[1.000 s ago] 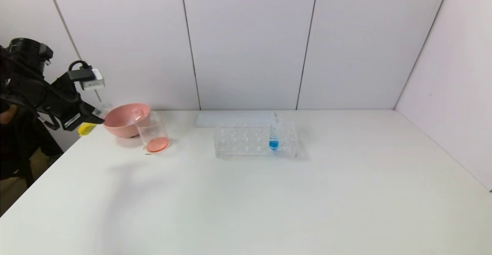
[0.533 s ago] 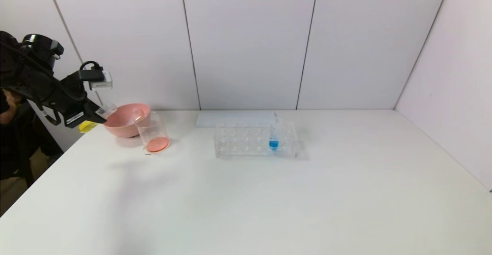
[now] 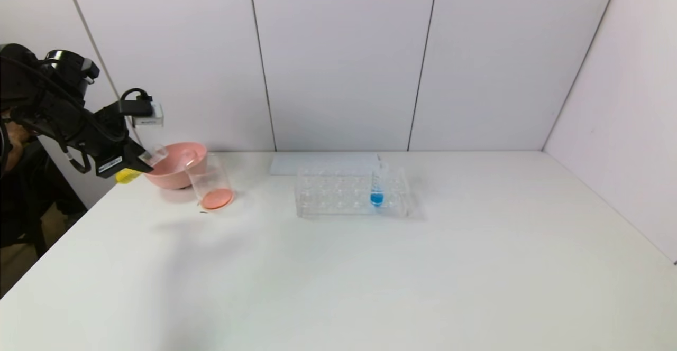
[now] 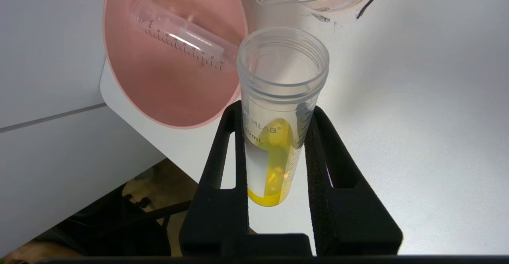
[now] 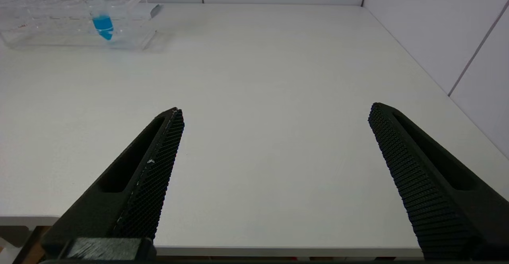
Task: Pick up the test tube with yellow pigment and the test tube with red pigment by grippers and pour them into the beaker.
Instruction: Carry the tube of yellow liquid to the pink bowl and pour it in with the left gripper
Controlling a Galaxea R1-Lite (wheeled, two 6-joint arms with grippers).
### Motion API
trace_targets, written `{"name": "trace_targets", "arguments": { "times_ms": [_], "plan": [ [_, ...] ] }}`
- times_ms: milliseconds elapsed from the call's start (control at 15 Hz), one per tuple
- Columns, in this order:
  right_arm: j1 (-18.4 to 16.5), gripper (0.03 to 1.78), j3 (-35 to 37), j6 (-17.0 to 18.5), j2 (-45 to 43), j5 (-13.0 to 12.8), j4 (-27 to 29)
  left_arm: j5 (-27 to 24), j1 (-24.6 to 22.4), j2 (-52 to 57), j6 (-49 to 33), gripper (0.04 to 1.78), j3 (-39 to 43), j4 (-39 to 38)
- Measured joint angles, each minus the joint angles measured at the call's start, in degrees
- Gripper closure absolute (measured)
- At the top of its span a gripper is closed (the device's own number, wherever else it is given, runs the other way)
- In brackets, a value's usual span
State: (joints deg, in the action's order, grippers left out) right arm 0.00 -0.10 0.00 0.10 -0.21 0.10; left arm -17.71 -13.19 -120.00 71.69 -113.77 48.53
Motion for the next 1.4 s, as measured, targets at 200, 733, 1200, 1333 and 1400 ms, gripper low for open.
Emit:
{"name": "trace_targets", "arguments": {
  "times_ms": [200,733,1200,1333,1400],
  "plan": [
    [0.00,0.11,0.00,0.00,0.00,-0.01,0.00,-0.01,0.22,0.07,0.66,1.38,0.44,-0.02],
    [0.00,0.11,0.00,0.00,0.00,0.00,0.00,-0.01,0.44,0.11,2.93,1.38,0.40,-0.52],
    [0.00,0.11,0.00,0.00,0.00,-0.01,0.00,0.02,0.82,0.10,5.16,1.38,0.30,-0.72],
    [0.00,0.11,0.00,0.00,0.00,0.00,0.00,0.11,1.21,0.07,5.40,1.38,0.30,-0.77],
    [0.00,0.11,0.00,0.00,0.00,0.00,0.00,0.40,1.54,0.07,5.49,1.38,0.30,-0.74]
  ]
}}
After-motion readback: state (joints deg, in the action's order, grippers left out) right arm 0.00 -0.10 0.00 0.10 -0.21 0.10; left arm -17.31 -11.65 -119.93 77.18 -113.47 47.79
